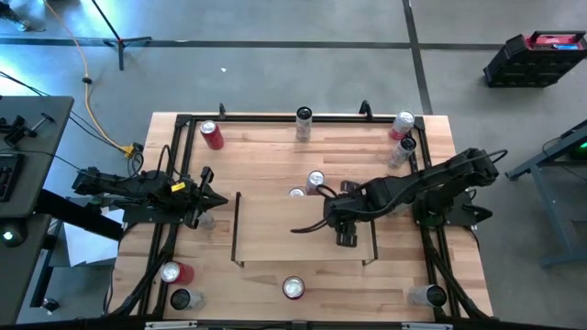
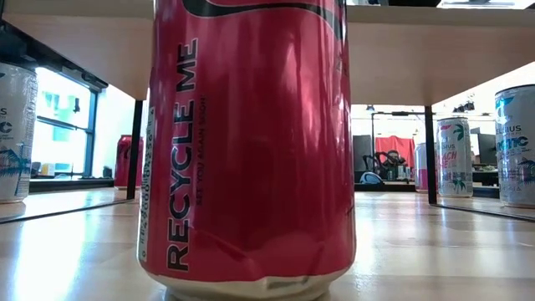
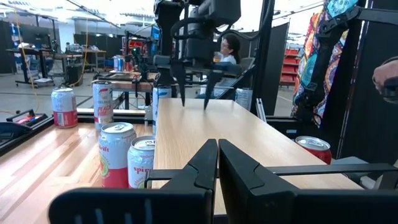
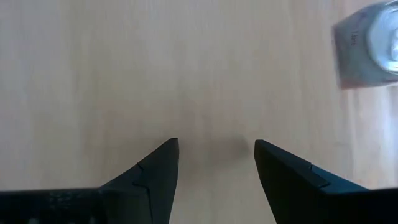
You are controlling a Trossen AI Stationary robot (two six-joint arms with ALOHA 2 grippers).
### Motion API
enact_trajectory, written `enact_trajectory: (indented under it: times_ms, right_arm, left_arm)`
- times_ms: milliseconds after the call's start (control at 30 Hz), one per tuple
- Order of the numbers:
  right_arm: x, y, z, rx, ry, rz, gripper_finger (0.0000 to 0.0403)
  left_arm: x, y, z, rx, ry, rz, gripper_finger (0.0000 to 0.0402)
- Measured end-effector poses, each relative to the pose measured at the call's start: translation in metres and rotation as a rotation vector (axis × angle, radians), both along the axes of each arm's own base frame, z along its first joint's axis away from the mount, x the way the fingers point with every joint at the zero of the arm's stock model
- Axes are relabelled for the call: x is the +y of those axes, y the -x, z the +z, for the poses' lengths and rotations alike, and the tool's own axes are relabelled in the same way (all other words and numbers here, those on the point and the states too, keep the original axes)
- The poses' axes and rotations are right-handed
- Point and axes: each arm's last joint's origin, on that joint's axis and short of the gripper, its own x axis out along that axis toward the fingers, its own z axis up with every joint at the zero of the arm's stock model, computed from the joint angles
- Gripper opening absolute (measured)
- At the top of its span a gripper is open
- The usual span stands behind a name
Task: Place canned beverage on shelf
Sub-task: Move the shelf to the center of the table
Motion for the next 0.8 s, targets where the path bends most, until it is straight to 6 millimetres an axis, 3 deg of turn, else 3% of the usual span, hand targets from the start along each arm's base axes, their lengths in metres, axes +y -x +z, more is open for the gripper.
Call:
enact_trajectory:
  times_ms: [300,533,800]
  right_arm:
    - [0.014,-0.002,0.002,-0.034,-0.106,0.075,0.0197]
    - [0.0,0.006,0.01,0.006,0.109,0.017,0.0197]
    - [-0.01,0.005,-0.002,0.054,0.012,-0.03,0.0197]
  left_arm:
    - [0.0,0.0,0.0,0.0,0.0,0.0,0.0005]
    - [0.0,0.0,0.0,0.0,0.0,0.0,0.0005]
    - [0.0,0.0,0.0,0.0,0.0,0.0,0.0005]
